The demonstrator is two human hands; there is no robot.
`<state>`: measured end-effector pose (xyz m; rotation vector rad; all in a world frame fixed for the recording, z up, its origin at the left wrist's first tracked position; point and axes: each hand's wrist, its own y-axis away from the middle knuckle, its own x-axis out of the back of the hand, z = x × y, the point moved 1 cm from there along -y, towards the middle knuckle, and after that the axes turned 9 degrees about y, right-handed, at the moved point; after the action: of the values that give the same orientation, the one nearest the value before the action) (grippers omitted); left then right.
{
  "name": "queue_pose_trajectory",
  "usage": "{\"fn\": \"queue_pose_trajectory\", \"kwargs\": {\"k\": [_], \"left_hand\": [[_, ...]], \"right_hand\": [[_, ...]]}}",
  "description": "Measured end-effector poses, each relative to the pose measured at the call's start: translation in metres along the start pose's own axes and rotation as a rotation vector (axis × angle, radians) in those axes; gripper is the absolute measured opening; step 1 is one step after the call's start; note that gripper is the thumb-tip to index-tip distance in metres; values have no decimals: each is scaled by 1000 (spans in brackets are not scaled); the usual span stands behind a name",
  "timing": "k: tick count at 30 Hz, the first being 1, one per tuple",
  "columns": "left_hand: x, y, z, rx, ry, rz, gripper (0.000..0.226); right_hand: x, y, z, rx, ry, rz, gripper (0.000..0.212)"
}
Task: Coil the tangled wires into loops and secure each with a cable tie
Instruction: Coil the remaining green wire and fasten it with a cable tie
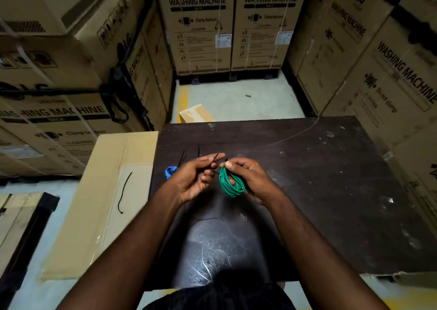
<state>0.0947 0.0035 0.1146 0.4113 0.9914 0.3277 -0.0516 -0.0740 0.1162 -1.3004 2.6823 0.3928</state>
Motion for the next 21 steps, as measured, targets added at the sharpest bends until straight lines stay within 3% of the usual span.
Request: {"fn": "queue_pose_trajectory", "kwargs": {"k": [5, 8, 12, 17, 21], "left_hand": [[-5, 10, 5, -276, -550, -4, 27], [-7, 17, 7, -444, -744, 6, 23], [-9, 21, 9, -591, -867, 101, 17], [-16, 22, 6, -677, -910, 138, 15], [-20, 24, 7, -676, -909, 134, 17]], "right_hand": [[-2, -5, -1, -41, -10, 11, 12], [-4, -6, -2, -49, -61, 18, 11], [-2, -6, -3, -50, -154, 12, 8], [-2, -8, -5, -43, -209, 5, 22], [0, -10, -5, -52, -213, 7, 10]]}}
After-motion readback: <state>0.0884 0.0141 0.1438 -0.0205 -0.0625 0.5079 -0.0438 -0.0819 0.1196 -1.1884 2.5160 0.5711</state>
